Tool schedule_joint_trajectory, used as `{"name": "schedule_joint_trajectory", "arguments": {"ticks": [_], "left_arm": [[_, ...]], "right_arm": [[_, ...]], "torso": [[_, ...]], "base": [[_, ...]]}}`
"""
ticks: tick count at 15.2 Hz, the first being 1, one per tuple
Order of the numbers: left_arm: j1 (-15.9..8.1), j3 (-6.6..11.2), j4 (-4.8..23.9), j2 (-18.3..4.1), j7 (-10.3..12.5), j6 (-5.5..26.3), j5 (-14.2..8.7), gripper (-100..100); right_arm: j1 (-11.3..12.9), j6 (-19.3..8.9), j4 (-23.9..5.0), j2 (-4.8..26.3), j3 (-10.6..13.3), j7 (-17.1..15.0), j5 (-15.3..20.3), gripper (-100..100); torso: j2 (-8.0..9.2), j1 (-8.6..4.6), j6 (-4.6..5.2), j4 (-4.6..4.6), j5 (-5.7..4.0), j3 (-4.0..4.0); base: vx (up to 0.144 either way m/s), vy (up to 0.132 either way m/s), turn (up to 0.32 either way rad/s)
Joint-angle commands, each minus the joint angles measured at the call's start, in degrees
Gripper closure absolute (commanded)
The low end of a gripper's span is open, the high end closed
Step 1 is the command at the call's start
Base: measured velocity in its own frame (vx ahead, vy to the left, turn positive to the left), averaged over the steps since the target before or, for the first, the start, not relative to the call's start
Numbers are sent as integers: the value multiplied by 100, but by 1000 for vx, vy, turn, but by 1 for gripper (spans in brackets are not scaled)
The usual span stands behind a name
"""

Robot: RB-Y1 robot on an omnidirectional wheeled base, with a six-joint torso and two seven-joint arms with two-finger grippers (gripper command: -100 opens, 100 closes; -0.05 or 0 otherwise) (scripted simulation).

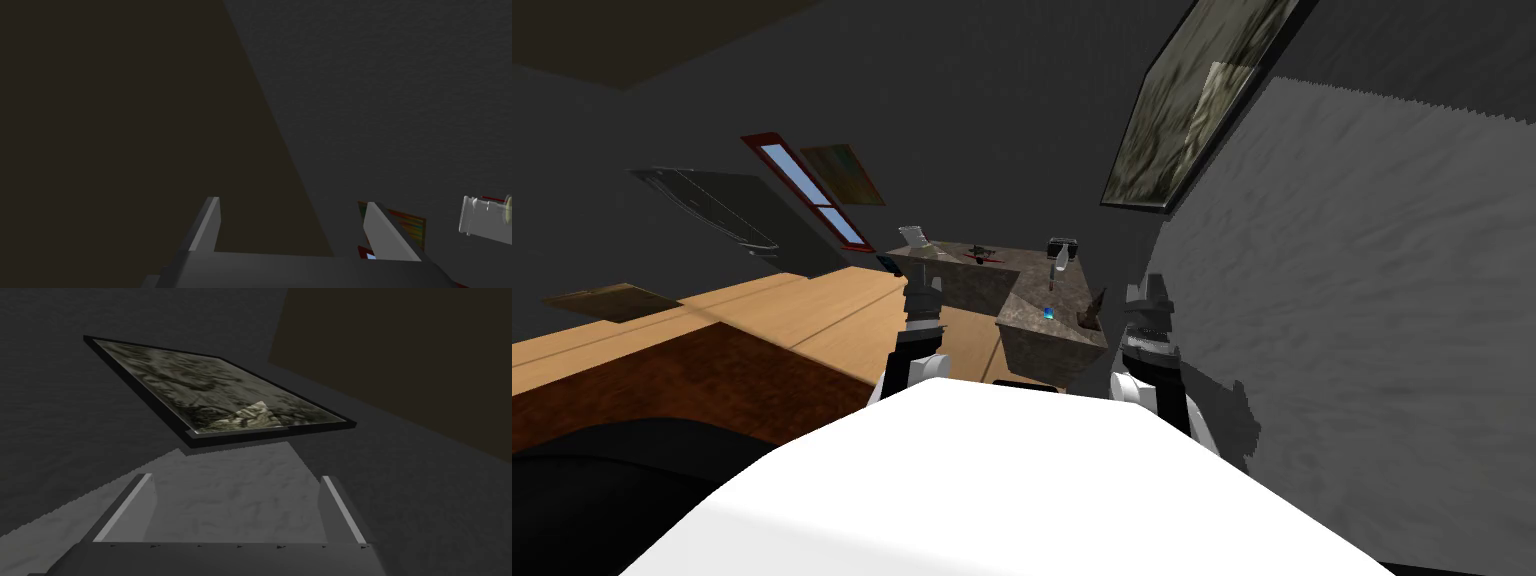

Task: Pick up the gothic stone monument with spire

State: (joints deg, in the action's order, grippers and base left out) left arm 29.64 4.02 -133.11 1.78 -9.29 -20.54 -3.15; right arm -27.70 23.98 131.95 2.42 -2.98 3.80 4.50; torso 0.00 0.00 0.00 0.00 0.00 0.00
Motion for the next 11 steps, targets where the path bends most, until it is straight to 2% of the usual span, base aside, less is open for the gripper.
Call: {"name": "schedule_joint_trajectory", "arguments": {"ticks": [1, 9, 11], "left_arm": [[0, 0, 0, 0, 0, 0, 0, 0], [0, -1, 0, 1, 0, 0, 0, 0], [0, -1, 0, 0, 0, 0, 0, 0]], "right_arm": [[-8, -43, -59, 219, -22, 35, 51, -100], [-86, -437, -581, 1111, -231, 352, 518, -100], [-100, -509, -674, 1232, -269, 409, 603, -100]], "torso": [[0, 0, 0, 0, 0, 0], [-4, 19, -1, -1, 4, -3], [-3, 19, -1, -1, 4, -2]], "base": [[1, 8, 19], [5, 41, 60], [7, 43, 36]]}}
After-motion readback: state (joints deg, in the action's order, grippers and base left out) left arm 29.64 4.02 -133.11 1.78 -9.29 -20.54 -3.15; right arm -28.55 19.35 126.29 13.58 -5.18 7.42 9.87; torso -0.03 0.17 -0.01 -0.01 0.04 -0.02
